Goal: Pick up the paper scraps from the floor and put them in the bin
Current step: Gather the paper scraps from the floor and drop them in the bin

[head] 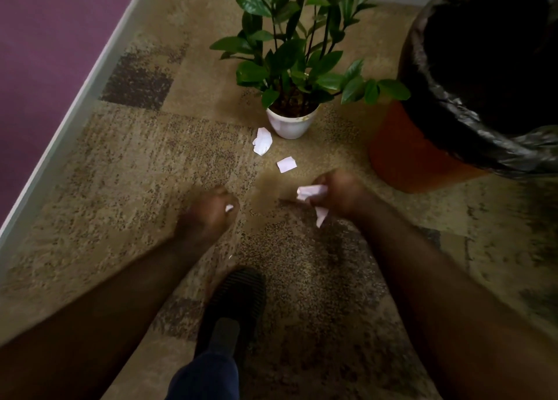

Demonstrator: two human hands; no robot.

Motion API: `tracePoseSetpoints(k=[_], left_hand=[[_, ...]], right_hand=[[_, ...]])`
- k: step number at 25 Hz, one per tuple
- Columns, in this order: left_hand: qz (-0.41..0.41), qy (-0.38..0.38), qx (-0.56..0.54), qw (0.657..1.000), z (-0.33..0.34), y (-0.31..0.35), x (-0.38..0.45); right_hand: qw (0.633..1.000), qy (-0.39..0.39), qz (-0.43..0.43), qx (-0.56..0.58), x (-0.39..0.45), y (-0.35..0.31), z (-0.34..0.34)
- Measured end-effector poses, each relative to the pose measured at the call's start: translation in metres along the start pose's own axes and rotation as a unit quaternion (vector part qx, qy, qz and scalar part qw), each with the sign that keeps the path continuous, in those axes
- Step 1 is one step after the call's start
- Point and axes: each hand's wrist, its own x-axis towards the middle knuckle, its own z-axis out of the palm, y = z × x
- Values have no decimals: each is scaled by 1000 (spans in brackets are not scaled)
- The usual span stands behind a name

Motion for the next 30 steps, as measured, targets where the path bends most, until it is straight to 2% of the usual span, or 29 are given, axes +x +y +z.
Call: tracePoseSetpoints(k=[3,6,10,13,17,20,24,30], left_hand=[[15,96,-80,992,-49,42,14],[111,199,-119,966,-104,94,25],[208,265,-183,924,-157,166,44],[225,292,-198,908,-171,224,69],[231,259,-207,915,-156,286,97],[232,206,-174,935,-137,311,112],[216,119,-140,959,-125,318,123],[268,79,-123,952,-118,319,123]], right_hand=[[999,36,-28,-13,-29,-23,-74],[988,141,-68,-16,-73,-33,-135],[923,376,-69,47,-108,-7,-184],[885,461,11,62,-99,30,-197],[869,478,52,119,-89,57,-193],[871,471,72,116,-85,64,-185],[894,428,82,106,-86,62,-180],[902,413,84,95,-84,62,-180]])
